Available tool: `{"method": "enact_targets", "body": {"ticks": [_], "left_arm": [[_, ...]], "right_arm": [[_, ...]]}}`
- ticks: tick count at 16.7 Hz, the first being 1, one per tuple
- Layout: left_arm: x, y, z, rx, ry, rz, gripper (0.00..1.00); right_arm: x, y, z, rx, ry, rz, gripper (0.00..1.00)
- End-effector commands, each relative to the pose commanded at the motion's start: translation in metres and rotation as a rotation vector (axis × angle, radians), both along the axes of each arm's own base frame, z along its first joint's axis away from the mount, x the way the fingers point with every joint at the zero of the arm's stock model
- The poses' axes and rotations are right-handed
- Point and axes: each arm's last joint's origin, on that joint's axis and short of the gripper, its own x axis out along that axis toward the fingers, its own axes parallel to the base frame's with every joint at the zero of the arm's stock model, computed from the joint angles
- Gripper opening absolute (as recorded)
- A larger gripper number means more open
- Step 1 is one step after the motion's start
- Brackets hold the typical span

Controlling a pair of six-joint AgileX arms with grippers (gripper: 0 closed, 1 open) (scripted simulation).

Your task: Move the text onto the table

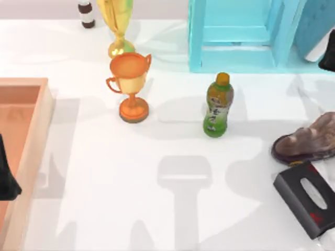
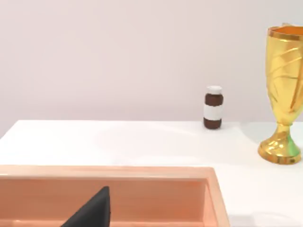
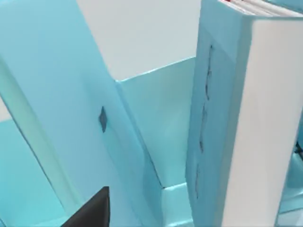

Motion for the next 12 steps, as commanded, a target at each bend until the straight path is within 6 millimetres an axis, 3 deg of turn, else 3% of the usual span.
{"method": "enact_targets", "body": {"ticks": [3, 5, 12], "left_arm": [[0.0, 0.0, 0.0, 0.0, 0.0, 0.0, 1.0], [0.0, 0.0, 0.0, 0.0, 0.0, 0.0, 1.0], [0.0, 0.0, 0.0, 0.0, 0.0, 0.0, 1.0]], "right_arm": [[0.011, -0.004, -0.032, 0.033, 0.003, -0.005, 1.0], [0.013, -0.007, -0.044, 0.044, 0.005, -0.008, 1.0], [0.016, -0.004, -0.043, 0.046, 0.006, -0.006, 1.0]]}}
